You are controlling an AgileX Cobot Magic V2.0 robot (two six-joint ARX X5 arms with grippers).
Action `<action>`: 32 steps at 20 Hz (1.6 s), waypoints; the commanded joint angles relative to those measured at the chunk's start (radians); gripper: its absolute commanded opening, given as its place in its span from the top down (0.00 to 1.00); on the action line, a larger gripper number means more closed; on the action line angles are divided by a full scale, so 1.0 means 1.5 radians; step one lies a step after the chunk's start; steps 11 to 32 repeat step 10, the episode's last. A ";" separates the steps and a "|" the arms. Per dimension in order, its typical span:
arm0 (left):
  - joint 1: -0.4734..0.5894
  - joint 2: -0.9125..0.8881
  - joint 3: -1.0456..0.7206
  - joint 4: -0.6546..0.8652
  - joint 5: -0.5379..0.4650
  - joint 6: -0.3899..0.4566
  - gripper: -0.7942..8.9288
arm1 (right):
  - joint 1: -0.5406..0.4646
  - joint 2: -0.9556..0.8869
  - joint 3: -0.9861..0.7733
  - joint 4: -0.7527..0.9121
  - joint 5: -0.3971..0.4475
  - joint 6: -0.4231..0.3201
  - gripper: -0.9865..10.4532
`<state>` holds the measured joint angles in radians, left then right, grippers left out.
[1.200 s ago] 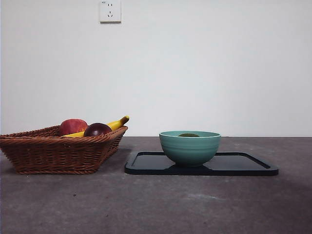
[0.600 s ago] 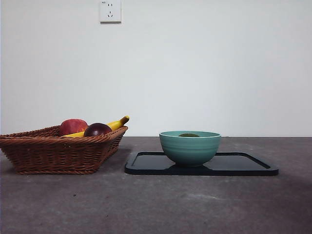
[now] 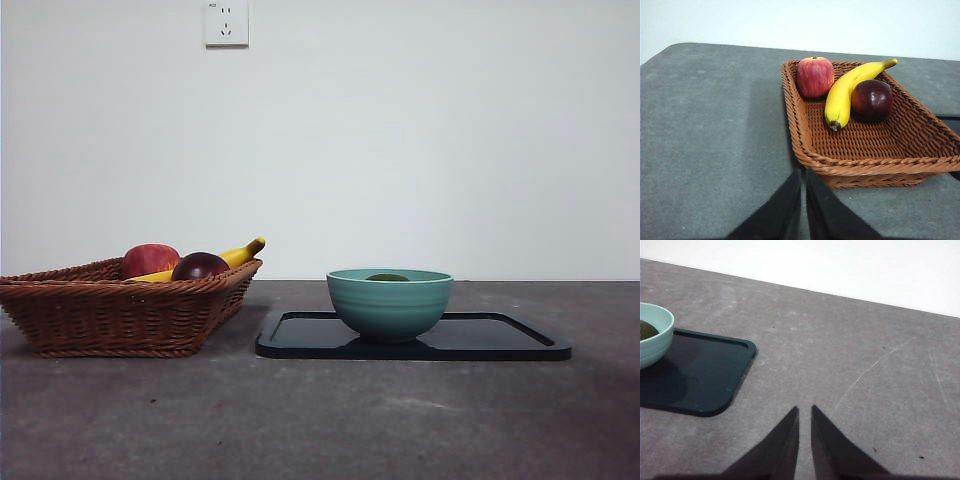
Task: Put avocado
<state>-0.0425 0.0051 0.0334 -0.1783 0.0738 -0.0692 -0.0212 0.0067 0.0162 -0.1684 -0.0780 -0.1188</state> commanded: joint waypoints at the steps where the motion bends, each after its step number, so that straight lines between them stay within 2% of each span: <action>1: -0.001 -0.001 -0.014 -0.005 -0.002 0.003 0.90 | -0.007 -0.002 -0.004 -0.006 -0.002 0.027 0.89; 5: -0.001 -0.001 -0.014 -0.005 -0.002 0.003 0.90 | -0.010 -0.002 -0.004 -0.003 -0.002 0.063 0.89; 32: -0.001 -0.001 -0.014 -0.005 -0.002 0.003 0.90 | -0.010 -0.002 -0.004 0.003 -0.001 0.062 0.89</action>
